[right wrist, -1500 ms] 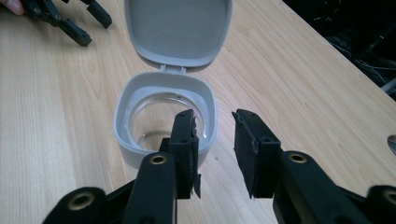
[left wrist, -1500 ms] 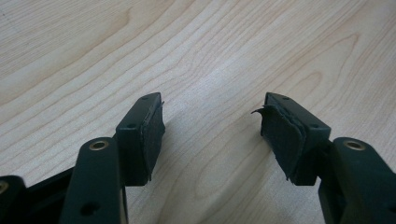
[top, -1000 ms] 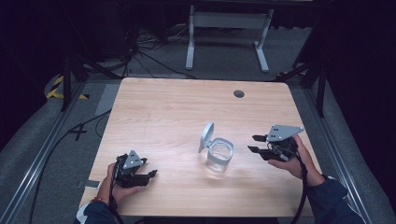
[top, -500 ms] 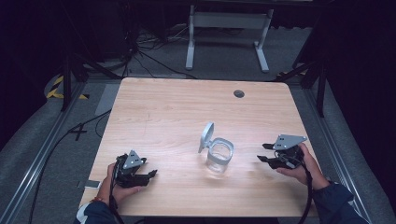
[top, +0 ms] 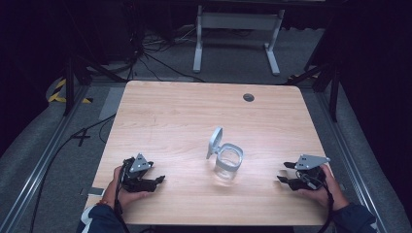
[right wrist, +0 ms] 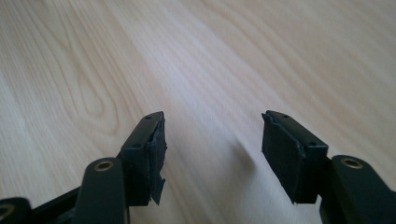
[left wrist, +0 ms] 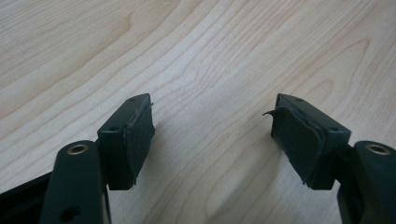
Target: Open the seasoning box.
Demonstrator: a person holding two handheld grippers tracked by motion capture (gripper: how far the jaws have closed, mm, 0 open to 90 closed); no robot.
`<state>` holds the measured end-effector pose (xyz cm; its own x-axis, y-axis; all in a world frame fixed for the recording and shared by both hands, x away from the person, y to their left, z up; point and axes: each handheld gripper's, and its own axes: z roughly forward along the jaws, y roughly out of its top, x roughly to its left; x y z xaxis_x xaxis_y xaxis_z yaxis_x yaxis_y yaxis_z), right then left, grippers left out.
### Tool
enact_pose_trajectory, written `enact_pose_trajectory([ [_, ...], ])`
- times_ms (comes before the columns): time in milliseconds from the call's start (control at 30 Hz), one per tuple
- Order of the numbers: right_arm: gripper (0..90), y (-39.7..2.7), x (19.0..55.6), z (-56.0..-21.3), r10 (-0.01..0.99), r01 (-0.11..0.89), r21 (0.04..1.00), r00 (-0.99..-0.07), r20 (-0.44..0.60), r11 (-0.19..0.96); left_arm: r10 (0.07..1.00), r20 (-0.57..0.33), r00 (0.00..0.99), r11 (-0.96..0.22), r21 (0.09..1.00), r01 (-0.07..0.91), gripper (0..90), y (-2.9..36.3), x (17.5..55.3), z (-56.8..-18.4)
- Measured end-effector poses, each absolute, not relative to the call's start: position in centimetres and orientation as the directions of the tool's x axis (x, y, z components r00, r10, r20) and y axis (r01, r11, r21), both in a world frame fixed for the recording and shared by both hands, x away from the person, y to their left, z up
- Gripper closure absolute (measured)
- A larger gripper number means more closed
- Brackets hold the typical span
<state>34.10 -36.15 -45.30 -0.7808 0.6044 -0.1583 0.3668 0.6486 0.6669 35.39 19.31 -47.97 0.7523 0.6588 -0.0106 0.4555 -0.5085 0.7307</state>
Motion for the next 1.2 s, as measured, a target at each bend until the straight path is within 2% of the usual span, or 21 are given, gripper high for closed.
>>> enact_pose_trajectory([
  [133, 33.4, -37.6, 33.1, -45.9, 0.653, 0.394, 0.702, -0.746, -0.135, 0.594, 0.649, -0.014, 0.761, -0.515, 0.729, 0.452, 28.1, 18.8, 36.0, -47.9],
  [233, 28.9, -39.1, 32.9, -46.7, 0.698, 0.449, 0.748, -0.716, -0.028, 0.490, 0.644, -0.015, 0.765, -0.515, 0.731, 0.448, 26.8, 18.5, 36.2, -48.0],
  [300, 24.8, -39.3, 32.8, -46.7, 0.705, 0.452, 0.744, -0.708, -0.036, 0.492, 0.645, -0.012, 0.764, -0.517, 0.729, 0.448, 26.4, 18.4, 36.3, -48.0],
  [1200, 20.6, -39.3, 33.1, -46.7, 0.707, 0.459, 0.740, -0.707, -0.032, 0.492, 0.643, -0.015, 0.765, -0.516, 0.730, 0.449, 25.1, 18.1, 36.5, -48.0],
])
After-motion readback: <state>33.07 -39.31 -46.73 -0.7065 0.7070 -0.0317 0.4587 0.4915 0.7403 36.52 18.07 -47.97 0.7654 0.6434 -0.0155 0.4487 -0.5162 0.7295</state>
